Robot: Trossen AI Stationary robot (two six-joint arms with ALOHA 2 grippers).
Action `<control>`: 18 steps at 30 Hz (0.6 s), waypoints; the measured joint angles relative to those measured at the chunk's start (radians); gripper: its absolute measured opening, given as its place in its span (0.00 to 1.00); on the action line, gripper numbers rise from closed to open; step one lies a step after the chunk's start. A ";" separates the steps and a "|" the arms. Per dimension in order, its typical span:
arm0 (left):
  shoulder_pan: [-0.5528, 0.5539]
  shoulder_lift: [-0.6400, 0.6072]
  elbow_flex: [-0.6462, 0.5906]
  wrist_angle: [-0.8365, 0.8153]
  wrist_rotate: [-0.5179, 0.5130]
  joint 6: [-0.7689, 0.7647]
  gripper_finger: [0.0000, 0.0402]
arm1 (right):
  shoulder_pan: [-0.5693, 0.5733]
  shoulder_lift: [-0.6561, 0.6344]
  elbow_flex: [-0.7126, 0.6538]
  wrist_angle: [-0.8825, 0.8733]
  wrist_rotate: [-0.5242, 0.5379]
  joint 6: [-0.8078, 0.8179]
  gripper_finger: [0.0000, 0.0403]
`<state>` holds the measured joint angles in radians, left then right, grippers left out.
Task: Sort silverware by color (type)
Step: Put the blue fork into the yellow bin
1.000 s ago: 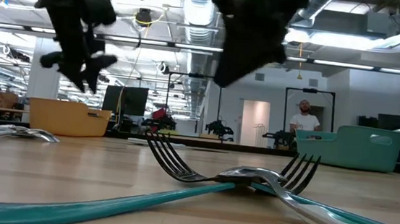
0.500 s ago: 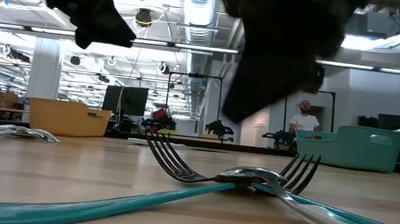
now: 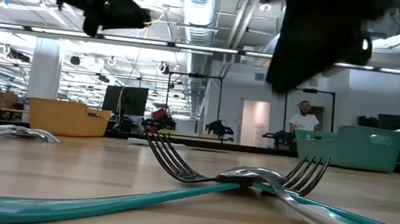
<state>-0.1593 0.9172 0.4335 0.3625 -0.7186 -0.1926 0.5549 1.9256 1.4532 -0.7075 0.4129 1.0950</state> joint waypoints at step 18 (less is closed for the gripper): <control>-0.092 0.291 0.001 0.427 0.133 0.024 0.30 | -0.003 -0.141 0.000 -0.381 0.031 0.155 0.33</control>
<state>-0.2516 1.2078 0.4343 0.7895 -0.5855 -0.1690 0.5523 1.7847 1.4536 -1.0890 0.4438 1.2502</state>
